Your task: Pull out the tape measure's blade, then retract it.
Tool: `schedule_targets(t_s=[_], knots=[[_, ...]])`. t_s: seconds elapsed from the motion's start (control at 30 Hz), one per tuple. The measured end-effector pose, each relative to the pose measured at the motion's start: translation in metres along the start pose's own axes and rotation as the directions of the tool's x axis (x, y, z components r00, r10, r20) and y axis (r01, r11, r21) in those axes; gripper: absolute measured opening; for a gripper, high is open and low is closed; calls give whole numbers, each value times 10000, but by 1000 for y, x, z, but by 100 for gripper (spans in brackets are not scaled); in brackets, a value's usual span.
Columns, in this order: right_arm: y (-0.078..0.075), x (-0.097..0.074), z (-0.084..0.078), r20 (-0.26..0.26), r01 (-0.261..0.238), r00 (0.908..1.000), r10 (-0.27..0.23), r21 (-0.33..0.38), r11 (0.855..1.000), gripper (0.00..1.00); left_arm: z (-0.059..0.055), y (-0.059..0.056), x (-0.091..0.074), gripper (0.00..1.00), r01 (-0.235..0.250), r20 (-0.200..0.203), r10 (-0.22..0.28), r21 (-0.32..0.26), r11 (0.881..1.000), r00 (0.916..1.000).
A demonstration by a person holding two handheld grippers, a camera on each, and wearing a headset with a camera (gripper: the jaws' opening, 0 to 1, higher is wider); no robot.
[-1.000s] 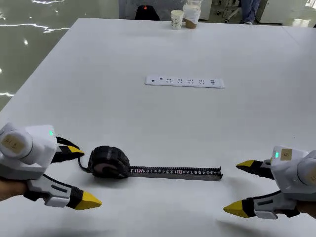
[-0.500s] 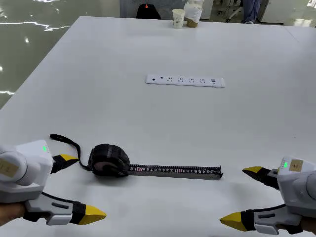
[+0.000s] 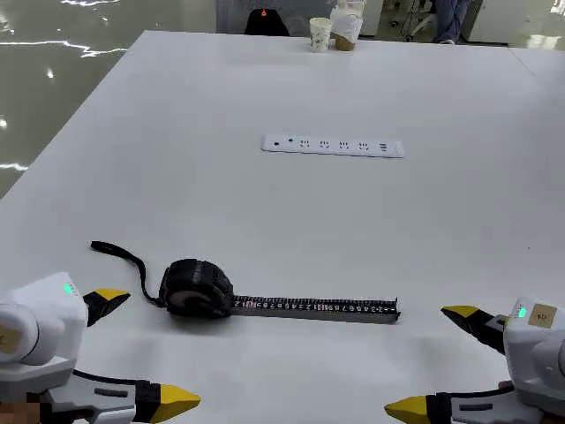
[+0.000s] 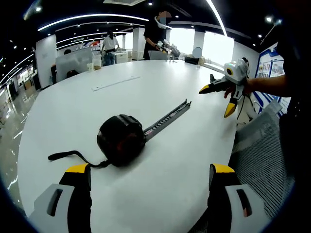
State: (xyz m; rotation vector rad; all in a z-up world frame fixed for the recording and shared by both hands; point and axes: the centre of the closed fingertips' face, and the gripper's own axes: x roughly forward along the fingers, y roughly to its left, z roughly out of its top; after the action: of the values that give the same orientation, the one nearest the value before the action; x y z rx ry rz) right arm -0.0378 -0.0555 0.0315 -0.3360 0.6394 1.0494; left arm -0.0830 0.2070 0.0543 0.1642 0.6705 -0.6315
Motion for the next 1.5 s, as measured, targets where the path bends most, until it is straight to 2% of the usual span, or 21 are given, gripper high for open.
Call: schedule_targets(t_s=[0.2, 0.53, 0.7, 0.8, 0.9, 1.1, 1.2, 1.27, 1.33, 1.37, 1.5], knots=[[4, -4, 8, 397, 198, 9990, -206, 183, 9996, 96, 4, -7, -4, 99, -245, 278, 257, -403, 9989, 9993], [13, -6, 10, 452, 421, 9980, -451, 661, 9969, 99, 9, -12, -10, 99, -838, 584, 886, -806, 9932, 9944], [19, -8, 15, 515, 570, 9967, -624, 1009, 9933, 99, 9, -14, -11, 99, -1031, 484, 1080, -944, 9902, 9930], [22, -9, 21, 646, 850, 9934, -951, 1446, 9858, 99, 9, -12, -13, 99, -1294, 526, 1363, -1184, 9845, 9893], [25, -10, 23, 569, 1103, 9908, -1228, 1853, 9765, 99, 11, -15, -13, 99, -1449, 578, 1544, -1431, 9790, 9863], [34, -9, 31, 677, 1252, 9875, -1422, 2104, 9696, 99, 13, -19, -11, 99, -1649, 441, 1738, -1585, 9735, 9838], [36, -10, 36, 651, 1490, 9839, -1665, 2159, 9650, 99, 18, -16, -13, 99, -1942, 569, 2088, -1949, 9614, 9763], [34, -11, 36, 545, 1743, 9799, -1919, 2334, 9566, 99, 19, -17, -15, 99, -2024, 473, 2176, -2192, 9545, 9749], [36, -14, 43, 775, 1774, 9764, -2017, 2456, 9530, 99, 22, -18, -17, 99, -2137, 504, 2303, -2242, 9508, 9718], [37, -14, 43, 767, 1793, 9759, -2041, 2510, 9512, 99, 24, -17, -18, 99, -2300, 567, 2482, -2242, 9470, 9670], [39, -15, 46, 646, 1906, 9743, -2156, 2723, 9431, 99, 27, -22, -19, 99, -2509, 538, 2670, -2061, 9458, 9622]])
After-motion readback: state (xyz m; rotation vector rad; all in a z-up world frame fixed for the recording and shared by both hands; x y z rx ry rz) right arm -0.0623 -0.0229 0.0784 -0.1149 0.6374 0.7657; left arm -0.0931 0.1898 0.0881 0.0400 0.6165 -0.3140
